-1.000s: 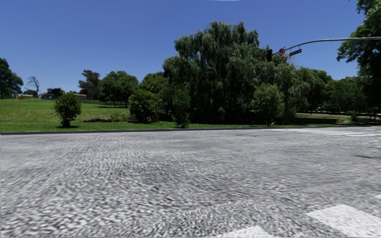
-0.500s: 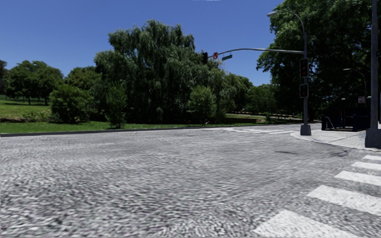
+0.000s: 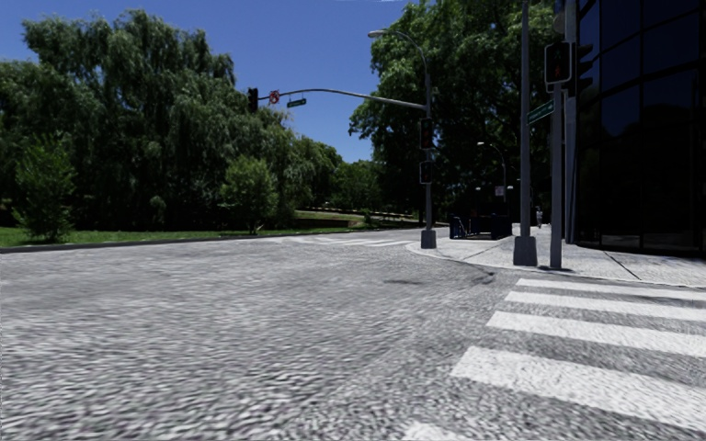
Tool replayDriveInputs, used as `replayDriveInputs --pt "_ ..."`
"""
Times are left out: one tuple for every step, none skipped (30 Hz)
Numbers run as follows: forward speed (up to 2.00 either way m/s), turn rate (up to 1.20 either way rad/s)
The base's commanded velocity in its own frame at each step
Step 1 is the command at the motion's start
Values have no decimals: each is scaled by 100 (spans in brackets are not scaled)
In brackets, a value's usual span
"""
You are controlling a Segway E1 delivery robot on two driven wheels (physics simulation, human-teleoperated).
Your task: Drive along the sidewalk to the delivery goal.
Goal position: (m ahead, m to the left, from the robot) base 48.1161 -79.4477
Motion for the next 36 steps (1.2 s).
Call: replayDriveInputs --pt "91 -79" --pt "91 -79" --pt "91 -78" --pt "91 -78" --pt "91 -77" --pt "90 -77" --pt "90 -77" --pt "87 -77" --pt "87 -77" --pt "85 -77" --pt "84 -77" --pt "84 -77" --pt "83 -76" --pt "83 -76" --pt "83 -76" --pt "83 -76" --pt "83 -76" --pt "83 -76" --pt "83 -76" --pt "83 -76" --pt "83 -75" --pt "83 -75" --pt "83 -74" --pt "83 -73" --pt "83 -73" --pt "83 -70" --pt "83 -67" --pt "83 -65" --pt "83 -58" --pt "83 -46" --pt "83 -46" --pt "83 -2" --pt "83 0" --pt "83 0" --pt "83 0" --pt "83 0"
